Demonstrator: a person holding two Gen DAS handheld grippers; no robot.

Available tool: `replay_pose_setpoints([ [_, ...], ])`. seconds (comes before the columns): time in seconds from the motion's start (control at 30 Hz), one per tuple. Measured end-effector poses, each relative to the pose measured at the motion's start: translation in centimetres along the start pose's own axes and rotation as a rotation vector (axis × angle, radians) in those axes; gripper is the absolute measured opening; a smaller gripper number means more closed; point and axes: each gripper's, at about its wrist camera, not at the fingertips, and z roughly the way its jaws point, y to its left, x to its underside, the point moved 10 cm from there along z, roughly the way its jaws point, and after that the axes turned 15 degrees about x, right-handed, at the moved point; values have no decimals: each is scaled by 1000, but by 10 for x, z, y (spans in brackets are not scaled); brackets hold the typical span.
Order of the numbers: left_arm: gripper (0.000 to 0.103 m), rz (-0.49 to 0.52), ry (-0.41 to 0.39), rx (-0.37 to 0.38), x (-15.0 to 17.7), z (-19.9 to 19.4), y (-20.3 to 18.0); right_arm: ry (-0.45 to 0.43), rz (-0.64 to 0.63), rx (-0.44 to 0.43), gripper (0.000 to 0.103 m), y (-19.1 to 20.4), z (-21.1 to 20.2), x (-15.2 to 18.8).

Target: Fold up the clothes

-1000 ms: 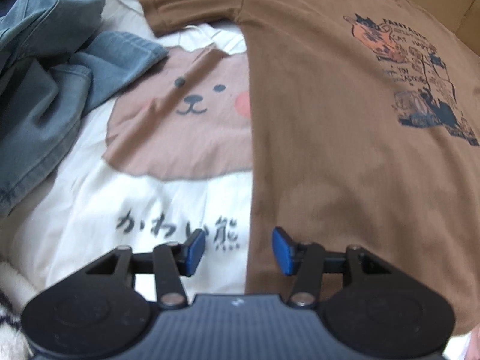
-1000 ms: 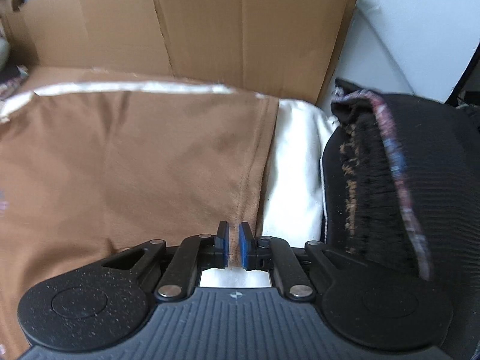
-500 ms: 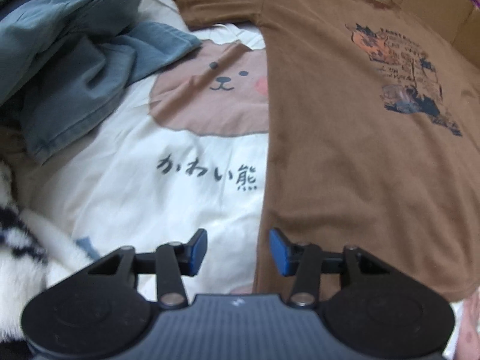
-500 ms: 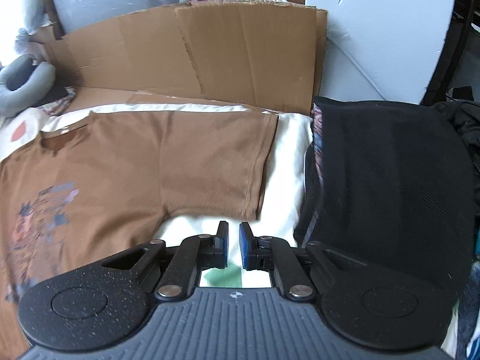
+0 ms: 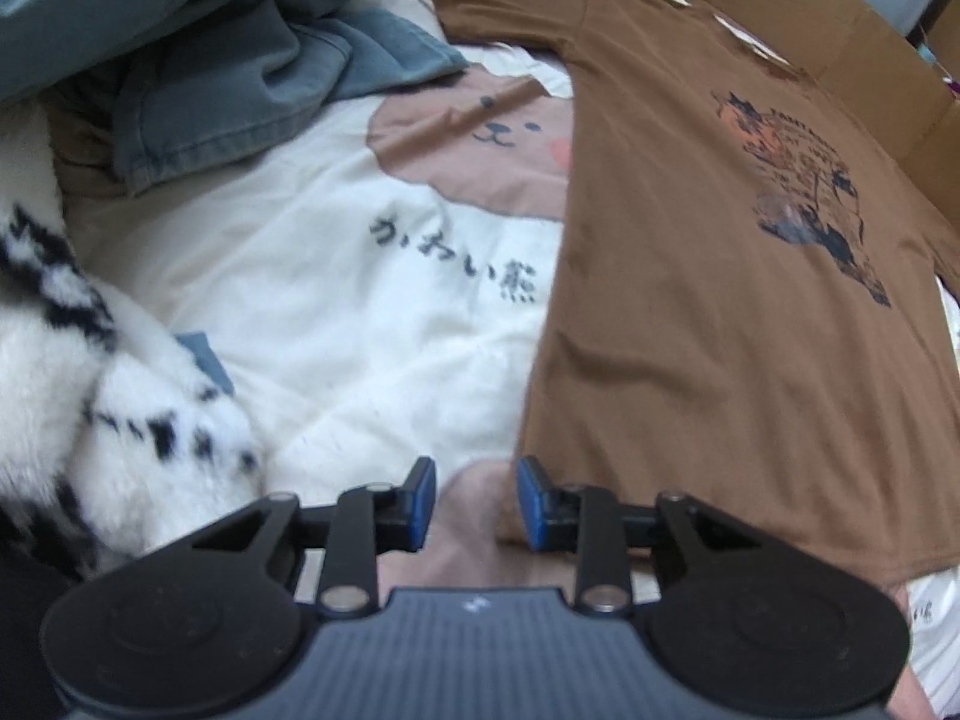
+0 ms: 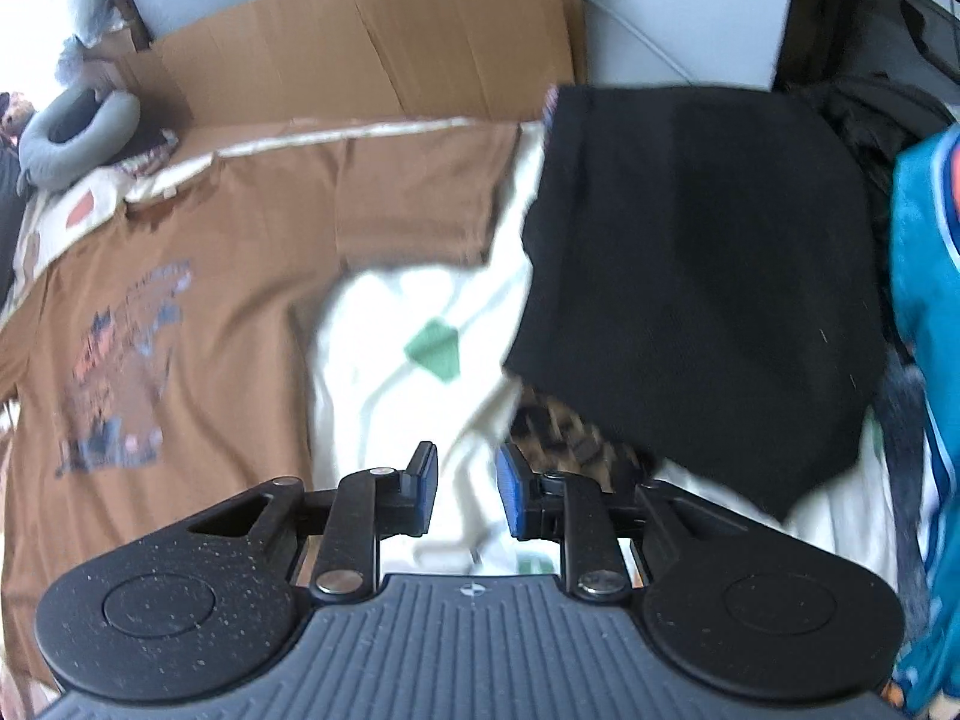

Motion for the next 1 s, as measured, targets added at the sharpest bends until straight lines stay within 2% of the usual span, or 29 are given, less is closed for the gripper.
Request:
replay_pose_setpoints([
  [0.17, 31, -15, 0, 13, 12, 8, -2, 20, 42, 11, 28, -17, -9, 22],
  [0.47, 31, -100, -10, 23, 26, 31, -1, 72, 104, 23, 28, -34, -9, 51],
  [0.6, 21, -151, -22, 44, 29, 39, 0, 99, 111, 23, 28, -34, -7, 64],
  [0.77, 20, -224, -46, 78, 30, 39, 2, 116, 103, 11, 28, -30, -5, 76],
  [1.0, 17, -264, -58, 98, 28, 33, 3, 138, 111, -15, 28, -24, -2, 87],
])
